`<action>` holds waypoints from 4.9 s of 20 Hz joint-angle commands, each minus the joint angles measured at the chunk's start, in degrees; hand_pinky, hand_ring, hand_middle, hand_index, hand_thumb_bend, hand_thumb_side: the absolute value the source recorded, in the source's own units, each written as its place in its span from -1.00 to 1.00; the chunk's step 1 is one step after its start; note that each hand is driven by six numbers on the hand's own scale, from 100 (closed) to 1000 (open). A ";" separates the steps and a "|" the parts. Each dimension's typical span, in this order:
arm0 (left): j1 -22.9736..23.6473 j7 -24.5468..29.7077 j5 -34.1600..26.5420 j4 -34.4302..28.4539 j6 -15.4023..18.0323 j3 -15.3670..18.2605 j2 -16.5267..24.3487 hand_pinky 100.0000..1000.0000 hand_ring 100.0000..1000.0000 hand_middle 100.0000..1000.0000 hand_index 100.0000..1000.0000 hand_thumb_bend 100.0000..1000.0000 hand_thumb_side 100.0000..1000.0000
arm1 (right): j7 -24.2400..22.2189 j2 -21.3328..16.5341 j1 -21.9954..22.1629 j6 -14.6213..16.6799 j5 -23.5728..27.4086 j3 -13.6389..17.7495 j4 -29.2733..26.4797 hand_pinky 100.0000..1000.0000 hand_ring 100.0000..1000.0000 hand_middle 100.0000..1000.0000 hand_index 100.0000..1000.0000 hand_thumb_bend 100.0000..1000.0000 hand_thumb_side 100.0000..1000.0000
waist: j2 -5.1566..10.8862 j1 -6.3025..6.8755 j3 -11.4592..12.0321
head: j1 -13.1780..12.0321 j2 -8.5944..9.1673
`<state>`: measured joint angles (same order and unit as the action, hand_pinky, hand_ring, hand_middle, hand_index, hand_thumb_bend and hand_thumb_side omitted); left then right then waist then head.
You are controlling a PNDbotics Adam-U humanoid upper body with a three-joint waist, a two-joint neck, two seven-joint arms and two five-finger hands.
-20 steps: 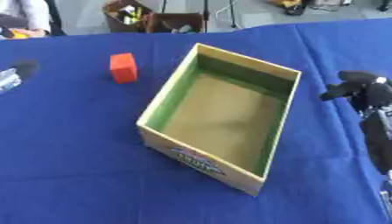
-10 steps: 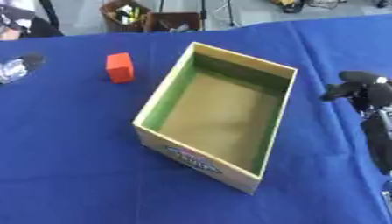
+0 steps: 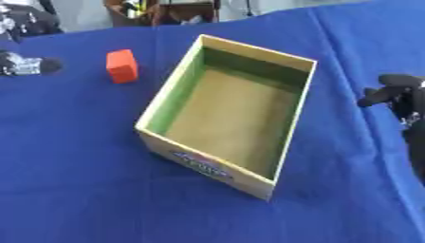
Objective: Pick up objects on the table and place them in the box.
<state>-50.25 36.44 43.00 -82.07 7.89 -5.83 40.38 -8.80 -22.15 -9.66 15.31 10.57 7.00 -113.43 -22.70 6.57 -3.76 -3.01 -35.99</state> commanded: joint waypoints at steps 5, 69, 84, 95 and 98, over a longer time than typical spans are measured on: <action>-4.34 1.60 4.01 5.18 1.33 -0.24 1.30 0.31 0.66 0.75 1.00 0.46 0.92 | -0.74 -1.09 -0.93 0.24 -0.92 -0.27 -1.17 0.65 0.15 -0.04 0.48 -1.00 0.62 | -0.10 0.45 -1.80 | -3.52 -0.32; -10.75 -8.84 15.70 22.49 -1.65 3.90 1.02 -1.00 -0.39 -0.30 0.15 -1.00 -0.06 | -2.22 1.43 -2.94 -0.79 -4.99 -1.20 -1.17 0.66 0.13 -0.06 0.46 -1.00 0.68 | -6.20 4.30 -11.27 | -8.47 7.26; -9.56 -17.62 9.70 20.84 -5.98 3.32 1.43 -1.00 -0.59 -0.44 -0.07 -1.00 -0.08 | -2.02 1.62 -1.99 -1.62 -4.96 -0.99 -1.17 0.67 0.13 -0.06 0.45 -1.00 0.67 | -4.15 3.45 -10.12 | -8.09 6.35; -7.58 -18.27 1.45 6.13 -8.17 1.16 2.28 -1.00 -0.67 -0.46 -0.13 -1.00 -0.10 | -1.74 1.34 -1.35 -2.57 -3.06 -0.97 -1.17 0.67 0.14 -0.05 0.45 -1.00 0.67 | -0.61 2.18 -7.48 | -5.80 4.26; -7.27 -17.88 -1.40 0.87 -9.63 0.01 1.68 -1.00 -0.68 -0.47 -0.14 -1.00 -0.10 | -1.74 1.14 -1.40 -2.80 -2.15 -1.05 -1.17 0.66 0.14 -0.05 0.45 -1.00 0.66 | 0.39 1.87 -6.84 | -5.26 3.72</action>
<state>-56.86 18.58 42.86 -78.25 -1.10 -5.67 40.32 -10.59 -19.94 -11.00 12.63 7.62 5.65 -113.43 -23.89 8.85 -10.66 -8.56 -31.72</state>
